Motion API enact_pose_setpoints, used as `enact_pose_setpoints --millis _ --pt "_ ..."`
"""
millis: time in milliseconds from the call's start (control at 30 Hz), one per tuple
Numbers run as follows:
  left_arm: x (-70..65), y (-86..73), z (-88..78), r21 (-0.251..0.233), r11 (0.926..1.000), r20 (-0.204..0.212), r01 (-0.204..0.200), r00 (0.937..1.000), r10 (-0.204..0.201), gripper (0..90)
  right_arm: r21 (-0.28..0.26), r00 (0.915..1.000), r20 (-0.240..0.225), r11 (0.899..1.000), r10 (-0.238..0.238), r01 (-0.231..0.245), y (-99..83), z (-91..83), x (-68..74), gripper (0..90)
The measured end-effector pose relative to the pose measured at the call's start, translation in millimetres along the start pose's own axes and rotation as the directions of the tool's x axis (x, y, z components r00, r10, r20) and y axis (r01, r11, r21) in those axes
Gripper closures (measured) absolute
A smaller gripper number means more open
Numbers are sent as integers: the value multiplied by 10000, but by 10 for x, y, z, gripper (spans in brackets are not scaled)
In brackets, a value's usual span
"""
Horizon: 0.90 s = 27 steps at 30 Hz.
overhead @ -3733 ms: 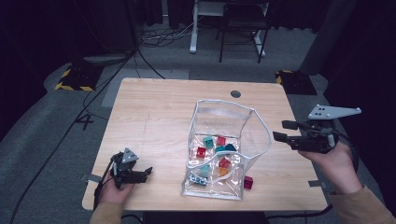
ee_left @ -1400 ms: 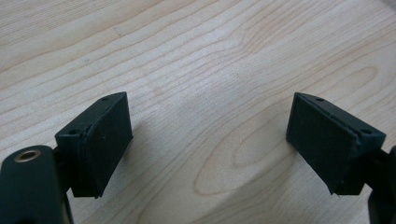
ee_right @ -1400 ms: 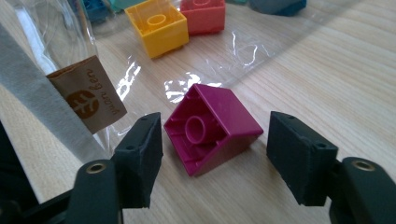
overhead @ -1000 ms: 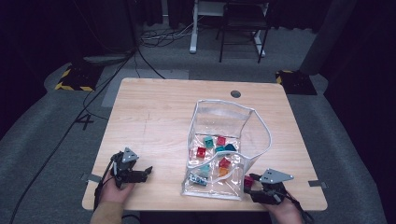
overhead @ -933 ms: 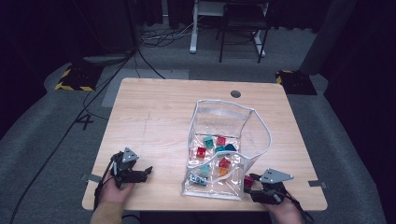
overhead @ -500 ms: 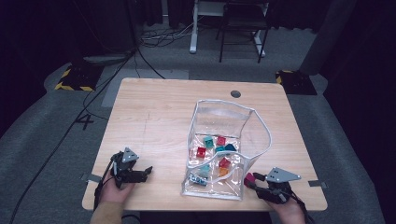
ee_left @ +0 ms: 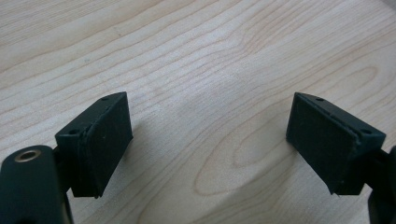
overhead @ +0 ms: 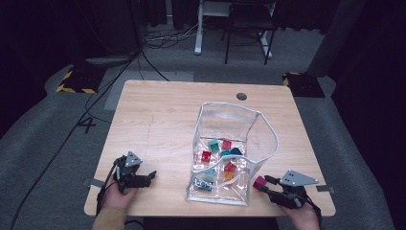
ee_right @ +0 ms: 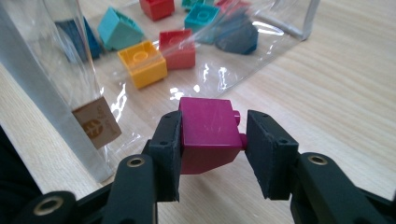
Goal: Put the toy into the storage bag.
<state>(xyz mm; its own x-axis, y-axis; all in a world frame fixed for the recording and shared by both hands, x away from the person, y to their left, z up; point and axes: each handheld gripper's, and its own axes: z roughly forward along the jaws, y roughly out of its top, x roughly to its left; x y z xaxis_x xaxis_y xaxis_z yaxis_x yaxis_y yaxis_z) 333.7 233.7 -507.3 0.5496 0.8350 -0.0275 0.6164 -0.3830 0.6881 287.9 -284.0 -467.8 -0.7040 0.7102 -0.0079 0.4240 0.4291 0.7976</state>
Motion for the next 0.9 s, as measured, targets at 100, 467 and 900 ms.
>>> enact_pose_setpoints --millis 100,467,900 --pt "0 0 0 2 10000 0 -3 10000 3 145 -154 9999 -5 9997 165 -165 28 -62 -27 572" --pt "0 0 0 1 10000 -1 -4 10000 4 145 -655 9990 37 9969 444 -441 157 -285 -95 571" --pt "0 0 0 0 10000 -2 -4 10000 4 145 -1182 9969 -4 9899 785 -780 408 -653 -239 571"
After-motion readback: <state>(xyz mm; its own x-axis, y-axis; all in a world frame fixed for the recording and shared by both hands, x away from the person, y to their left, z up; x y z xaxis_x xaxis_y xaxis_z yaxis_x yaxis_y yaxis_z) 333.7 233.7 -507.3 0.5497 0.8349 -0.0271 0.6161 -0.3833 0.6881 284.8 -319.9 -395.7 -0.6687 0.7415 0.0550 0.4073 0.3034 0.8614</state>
